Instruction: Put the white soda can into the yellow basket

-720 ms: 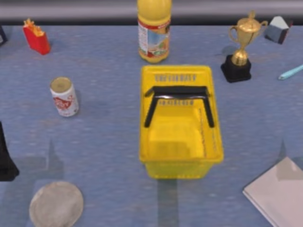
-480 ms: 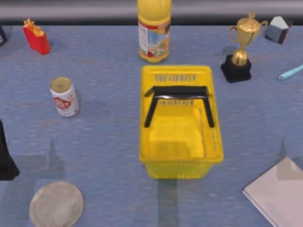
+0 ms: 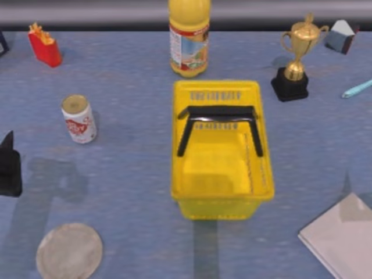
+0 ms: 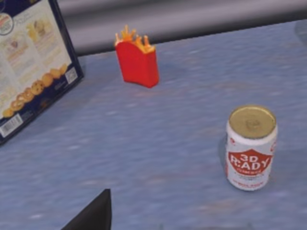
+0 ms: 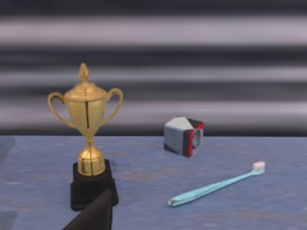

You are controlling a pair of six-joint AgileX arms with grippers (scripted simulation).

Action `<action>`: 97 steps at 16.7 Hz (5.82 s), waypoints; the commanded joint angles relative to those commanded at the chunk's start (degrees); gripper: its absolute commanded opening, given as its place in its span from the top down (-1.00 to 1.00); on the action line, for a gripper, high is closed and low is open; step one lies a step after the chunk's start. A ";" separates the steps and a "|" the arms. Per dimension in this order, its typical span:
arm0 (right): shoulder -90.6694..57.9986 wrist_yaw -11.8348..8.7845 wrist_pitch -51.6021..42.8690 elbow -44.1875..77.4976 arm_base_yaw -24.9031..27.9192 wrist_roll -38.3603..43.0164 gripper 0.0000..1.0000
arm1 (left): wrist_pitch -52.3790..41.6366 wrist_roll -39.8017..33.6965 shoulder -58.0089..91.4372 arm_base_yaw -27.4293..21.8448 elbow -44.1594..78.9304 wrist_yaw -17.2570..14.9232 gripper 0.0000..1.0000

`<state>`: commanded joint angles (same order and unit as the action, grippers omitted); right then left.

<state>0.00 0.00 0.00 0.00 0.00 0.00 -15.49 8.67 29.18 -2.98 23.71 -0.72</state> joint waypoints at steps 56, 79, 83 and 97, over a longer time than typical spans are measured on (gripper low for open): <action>0.00 0.00 0.00 0.00 0.00 0.00 -1.00 | -46.14 29.22 107.65 -6.41 84.81 0.44 1.00; 0.00 0.00 0.00 0.00 0.00 0.00 -1.00 | 21.43 6.62 102.50 -12.04 66.48 -45.93 1.00; 0.00 0.00 0.00 0.00 0.00 0.00 -1.00 | 42.24 -0.60 99.30 -13.60 60.06 -60.15 1.00; 0.00 0.00 0.00 0.00 0.00 0.00 -1.00 | 60.73 -6.05 97.41 -14.58 54.99 -72.94 1.00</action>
<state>0.00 0.00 0.00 0.00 0.00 0.00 45.24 2.62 126.59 -17.56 78.70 -73.65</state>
